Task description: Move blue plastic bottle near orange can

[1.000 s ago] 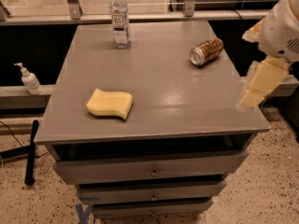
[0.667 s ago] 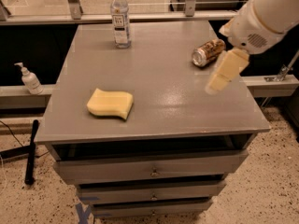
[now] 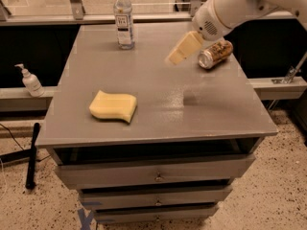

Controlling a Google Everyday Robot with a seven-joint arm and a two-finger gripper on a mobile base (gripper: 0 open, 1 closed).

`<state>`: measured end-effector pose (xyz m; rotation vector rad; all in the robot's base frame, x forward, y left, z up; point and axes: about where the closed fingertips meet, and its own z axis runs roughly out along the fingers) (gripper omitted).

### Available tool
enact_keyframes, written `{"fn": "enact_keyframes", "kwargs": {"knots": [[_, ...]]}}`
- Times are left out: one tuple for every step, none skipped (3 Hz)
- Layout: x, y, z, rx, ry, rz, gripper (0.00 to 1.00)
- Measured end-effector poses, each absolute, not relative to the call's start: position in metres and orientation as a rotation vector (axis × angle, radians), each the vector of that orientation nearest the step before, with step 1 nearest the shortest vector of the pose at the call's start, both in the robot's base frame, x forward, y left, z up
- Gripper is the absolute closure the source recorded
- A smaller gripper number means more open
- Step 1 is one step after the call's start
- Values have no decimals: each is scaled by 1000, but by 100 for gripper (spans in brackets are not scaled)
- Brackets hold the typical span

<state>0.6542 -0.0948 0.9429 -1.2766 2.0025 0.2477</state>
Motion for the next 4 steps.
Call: {"fn": "enact_keyframes", "kwargs": {"knots": [[695,-60,947,-1149,1974,333,0],[700,-57,948,-1125,1973,341,0],[696,-57,947,-1110,1952,382,0],[716,-45,947,-1009,1878,479,0]]}}
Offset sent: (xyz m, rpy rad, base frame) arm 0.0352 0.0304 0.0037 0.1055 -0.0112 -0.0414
